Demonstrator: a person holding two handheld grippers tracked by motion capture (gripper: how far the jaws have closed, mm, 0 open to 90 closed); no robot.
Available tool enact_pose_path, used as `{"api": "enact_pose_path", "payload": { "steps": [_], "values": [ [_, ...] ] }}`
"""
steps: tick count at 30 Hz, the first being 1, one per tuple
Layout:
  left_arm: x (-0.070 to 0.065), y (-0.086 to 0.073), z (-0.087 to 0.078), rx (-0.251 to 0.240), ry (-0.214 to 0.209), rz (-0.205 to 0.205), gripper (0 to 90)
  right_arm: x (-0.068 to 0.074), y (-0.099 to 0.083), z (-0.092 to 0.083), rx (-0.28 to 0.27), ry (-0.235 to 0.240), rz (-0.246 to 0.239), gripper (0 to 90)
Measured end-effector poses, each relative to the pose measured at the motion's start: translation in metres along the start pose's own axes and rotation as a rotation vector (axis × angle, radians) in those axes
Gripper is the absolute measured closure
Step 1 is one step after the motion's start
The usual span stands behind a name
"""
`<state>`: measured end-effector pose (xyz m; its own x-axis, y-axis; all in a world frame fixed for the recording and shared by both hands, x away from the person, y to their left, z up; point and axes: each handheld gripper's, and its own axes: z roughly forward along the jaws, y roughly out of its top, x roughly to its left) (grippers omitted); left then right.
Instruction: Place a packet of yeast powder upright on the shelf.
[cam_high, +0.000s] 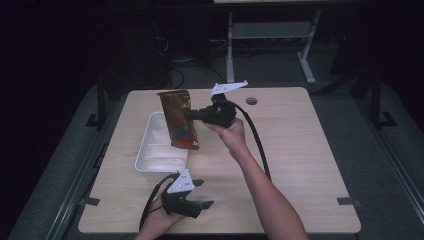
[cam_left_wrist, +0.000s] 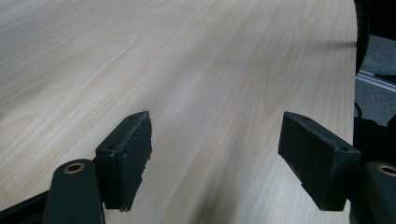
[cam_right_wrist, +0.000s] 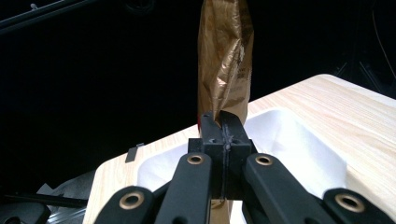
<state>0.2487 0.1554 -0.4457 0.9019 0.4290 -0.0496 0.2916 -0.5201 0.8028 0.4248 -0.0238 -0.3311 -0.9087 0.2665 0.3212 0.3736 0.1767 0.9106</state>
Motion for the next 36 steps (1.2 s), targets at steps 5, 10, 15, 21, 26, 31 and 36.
{"api": "enact_pose_path", "payload": {
  "steps": [5, 10, 15, 21, 26, 31, 36],
  "values": [
    [-0.001, 0.000, 0.000, 0.005, 0.001, 0.003, 25.2, -0.002, -0.002, 0.006, 0.005, 0.008, 0.010, 89.8],
    [-0.001, 0.000, 0.000, 0.006, 0.002, 0.007, 25.2, -0.002, -0.004, 0.013, 0.006, 0.016, 0.014, 89.8],
    [-0.001, 0.000, 0.000, 0.008, 0.004, 0.010, 25.2, -0.002, -0.005, 0.022, 0.012, 0.026, 0.016, 89.8],
    [-0.001, 0.000, 0.001, 0.016, 0.003, 0.016, 25.2, -0.003, -0.006, 0.033, 0.019, 0.024, 0.012, 89.8],
    [-0.001, -0.001, 0.001, 0.016, 0.002, 0.014, 25.2, -0.006, -0.008, 0.041, 0.024, 0.030, 0.022, 89.8],
    [-0.001, -0.001, 0.001, 0.016, 0.003, 0.013, 25.2, -0.008, -0.010, 0.046, 0.031, 0.032, 0.025, 89.7],
    [0.000, -0.002, 0.002, 0.025, -0.001, 0.009, 25.3, -0.011, -0.011, 0.051, 0.034, 0.023, 0.042, 89.8]
  ]
}}
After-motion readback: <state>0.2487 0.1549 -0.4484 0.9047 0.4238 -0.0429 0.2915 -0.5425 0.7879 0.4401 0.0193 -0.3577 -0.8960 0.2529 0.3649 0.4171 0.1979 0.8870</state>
